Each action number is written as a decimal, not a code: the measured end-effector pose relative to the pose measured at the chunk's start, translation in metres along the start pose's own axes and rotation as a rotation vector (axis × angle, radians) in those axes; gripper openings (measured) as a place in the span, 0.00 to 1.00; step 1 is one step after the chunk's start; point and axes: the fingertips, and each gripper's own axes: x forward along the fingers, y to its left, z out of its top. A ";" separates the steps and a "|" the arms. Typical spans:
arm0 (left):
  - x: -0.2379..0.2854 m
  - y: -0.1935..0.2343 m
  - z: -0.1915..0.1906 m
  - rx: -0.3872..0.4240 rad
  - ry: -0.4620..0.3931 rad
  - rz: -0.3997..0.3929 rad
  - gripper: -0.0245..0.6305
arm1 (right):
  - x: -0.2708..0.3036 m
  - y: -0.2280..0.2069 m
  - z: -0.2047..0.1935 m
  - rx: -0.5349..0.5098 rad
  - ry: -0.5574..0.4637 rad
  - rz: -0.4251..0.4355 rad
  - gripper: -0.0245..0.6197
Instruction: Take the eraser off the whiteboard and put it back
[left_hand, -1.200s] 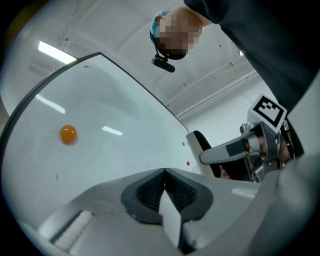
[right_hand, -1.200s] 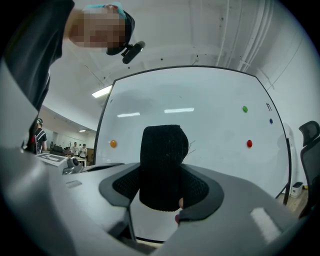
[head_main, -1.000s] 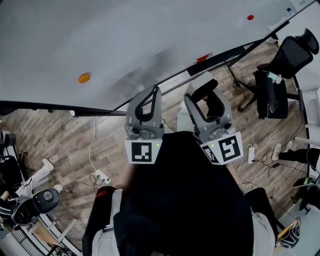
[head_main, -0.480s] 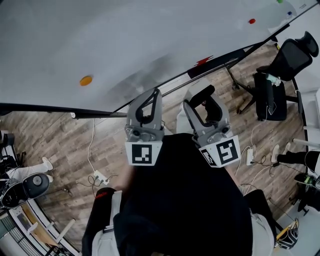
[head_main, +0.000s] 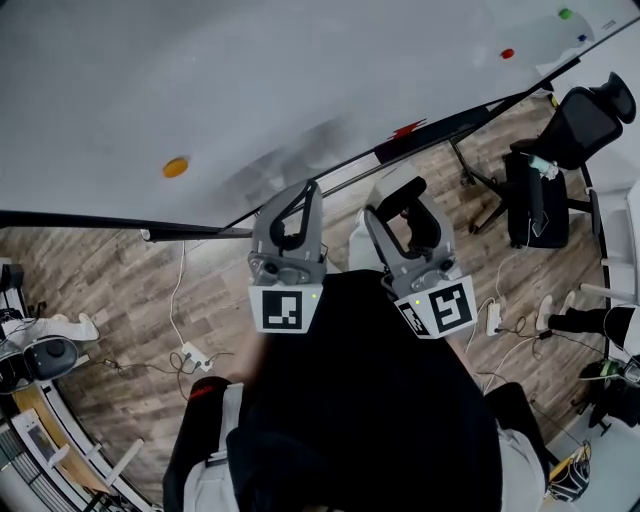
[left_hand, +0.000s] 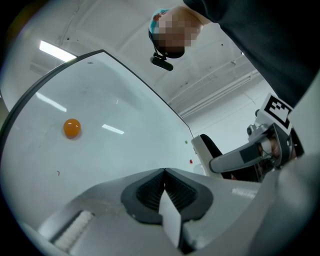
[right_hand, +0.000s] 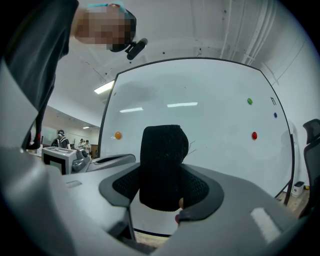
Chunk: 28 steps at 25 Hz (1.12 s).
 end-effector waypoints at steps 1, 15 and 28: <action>0.000 0.001 0.000 -0.002 -0.001 0.002 0.04 | 0.001 0.001 0.000 -0.001 0.000 0.001 0.40; 0.002 0.009 -0.006 -0.003 0.011 0.015 0.04 | 0.016 -0.036 0.042 -0.047 -0.047 -0.073 0.40; 0.020 0.001 -0.012 0.007 0.020 -0.017 0.04 | 0.035 -0.096 0.081 -0.135 -0.071 -0.128 0.40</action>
